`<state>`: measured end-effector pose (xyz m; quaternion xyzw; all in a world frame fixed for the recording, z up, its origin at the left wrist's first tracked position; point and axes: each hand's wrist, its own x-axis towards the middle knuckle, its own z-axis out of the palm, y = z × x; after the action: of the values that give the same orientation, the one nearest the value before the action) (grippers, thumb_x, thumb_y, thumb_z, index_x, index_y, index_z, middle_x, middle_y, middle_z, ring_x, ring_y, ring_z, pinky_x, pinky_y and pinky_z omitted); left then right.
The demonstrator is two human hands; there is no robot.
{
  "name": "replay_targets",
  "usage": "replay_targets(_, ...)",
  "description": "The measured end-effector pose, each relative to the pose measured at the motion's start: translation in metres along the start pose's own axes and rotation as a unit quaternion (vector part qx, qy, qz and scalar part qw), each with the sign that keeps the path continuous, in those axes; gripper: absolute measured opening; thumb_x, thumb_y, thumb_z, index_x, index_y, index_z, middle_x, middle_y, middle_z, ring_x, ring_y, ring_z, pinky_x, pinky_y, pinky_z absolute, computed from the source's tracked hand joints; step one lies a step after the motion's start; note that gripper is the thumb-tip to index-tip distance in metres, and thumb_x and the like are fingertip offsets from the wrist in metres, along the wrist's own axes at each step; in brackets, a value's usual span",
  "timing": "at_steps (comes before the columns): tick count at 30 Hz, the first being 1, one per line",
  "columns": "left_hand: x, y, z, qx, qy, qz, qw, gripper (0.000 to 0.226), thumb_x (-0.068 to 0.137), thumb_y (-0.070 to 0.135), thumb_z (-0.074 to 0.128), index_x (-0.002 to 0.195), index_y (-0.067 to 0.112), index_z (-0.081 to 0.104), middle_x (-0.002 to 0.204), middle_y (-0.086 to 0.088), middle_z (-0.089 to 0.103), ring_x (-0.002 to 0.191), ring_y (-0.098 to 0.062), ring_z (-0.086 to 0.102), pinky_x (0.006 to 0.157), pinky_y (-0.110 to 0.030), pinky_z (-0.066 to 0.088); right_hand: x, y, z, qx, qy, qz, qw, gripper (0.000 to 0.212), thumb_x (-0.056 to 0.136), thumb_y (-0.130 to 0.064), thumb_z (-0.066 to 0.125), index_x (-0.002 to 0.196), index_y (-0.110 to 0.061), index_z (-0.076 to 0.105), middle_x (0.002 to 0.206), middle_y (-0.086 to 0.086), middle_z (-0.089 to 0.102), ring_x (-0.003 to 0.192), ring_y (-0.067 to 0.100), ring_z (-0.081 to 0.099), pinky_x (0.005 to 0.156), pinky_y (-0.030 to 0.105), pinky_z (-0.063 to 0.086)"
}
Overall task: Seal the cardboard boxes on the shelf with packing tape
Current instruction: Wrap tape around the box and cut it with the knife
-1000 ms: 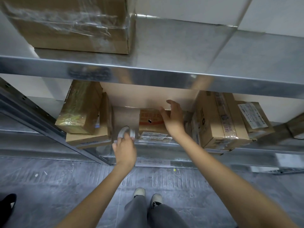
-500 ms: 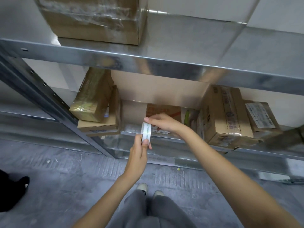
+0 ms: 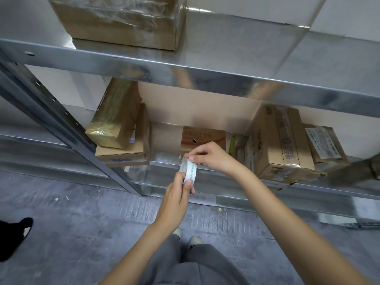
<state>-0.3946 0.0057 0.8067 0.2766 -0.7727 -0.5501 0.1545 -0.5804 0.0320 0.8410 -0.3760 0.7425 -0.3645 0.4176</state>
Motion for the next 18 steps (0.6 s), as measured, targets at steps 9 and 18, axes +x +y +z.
replay_targets(9, -0.009, -0.001, 0.0, 0.001, -0.06, 0.008, 0.998, 0.014, 0.103, 0.036, 0.034, 0.099, 0.027, 0.044, 0.075, 0.005, 0.063, 0.058, -0.01, 0.053, 0.057, -0.029, 0.044, -0.006, 0.009, 0.015, -0.012, 0.041, 0.032, 0.999, 0.006, 0.087, -0.012, 0.069, 0.086, -0.009, 0.074, 0.083, -0.003, 0.069, 0.087, 0.012, 0.062, 0.088, 0.033, 0.05)
replay_targets(18, 0.052, 0.018, -0.018, -0.053, -0.043, -0.087, 0.994, 0.029, 0.102, 0.034, 0.046, 0.097, 0.007, 0.055, 0.053, -0.007, 0.064, 0.051, -0.019, 0.063, 0.066, -0.03, 0.052, 0.015, -0.017, -0.023, -0.043, 0.133, 0.016, 0.99, 0.009, 0.097, -0.019, 0.055, 0.095, -0.014, 0.062, 0.089, 0.0, 0.063, 0.088, 0.017, 0.056, 0.076, 0.026, 0.039)
